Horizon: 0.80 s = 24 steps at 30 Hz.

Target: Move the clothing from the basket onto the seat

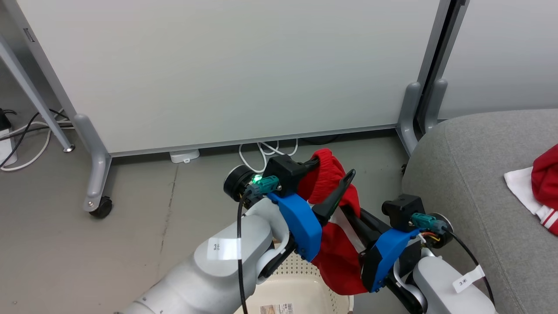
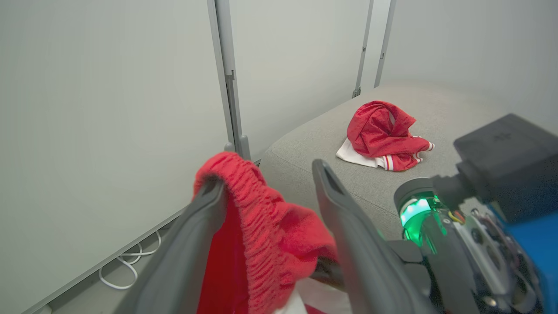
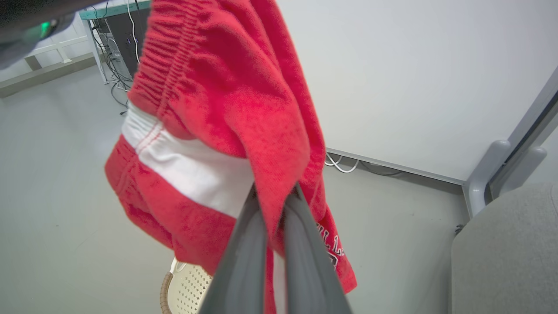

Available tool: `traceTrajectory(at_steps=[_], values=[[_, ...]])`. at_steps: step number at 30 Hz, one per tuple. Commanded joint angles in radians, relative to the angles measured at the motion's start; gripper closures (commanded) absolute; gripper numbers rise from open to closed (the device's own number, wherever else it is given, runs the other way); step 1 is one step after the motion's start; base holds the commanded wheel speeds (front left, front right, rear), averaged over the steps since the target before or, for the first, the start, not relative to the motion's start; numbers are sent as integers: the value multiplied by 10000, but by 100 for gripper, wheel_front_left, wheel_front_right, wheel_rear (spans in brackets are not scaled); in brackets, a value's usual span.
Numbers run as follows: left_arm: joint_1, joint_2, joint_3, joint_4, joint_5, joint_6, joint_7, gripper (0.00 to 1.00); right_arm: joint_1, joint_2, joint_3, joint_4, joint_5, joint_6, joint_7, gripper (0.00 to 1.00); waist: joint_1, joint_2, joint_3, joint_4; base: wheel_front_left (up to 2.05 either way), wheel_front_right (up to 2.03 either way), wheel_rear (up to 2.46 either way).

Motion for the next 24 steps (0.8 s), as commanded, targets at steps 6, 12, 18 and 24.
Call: traceTrajectory(at_steps=[6,12,18,24], values=[[1506,731,1645,-1068,1531,128,-60,0,10,-200,-231,-265,-122,1,-102,100,-1,0,139,69,0,0,0],[3083,1288,3198,-2230,2990,183,-62,0,208,-271,-599,-471,-255,1,-101,100,-1,0,242,147,0,0,0],[4509,1543,4799,-3233,4252,224,-62,0,335,-255,-933,-714,-417,1,-47,100,-1,0,280,146,0,0,0],[5763,1428,6117,-3806,5120,132,-62,0,501,-234,-1194,-940,-519,1,44,100,-1,0,261,130,0,0,0]])
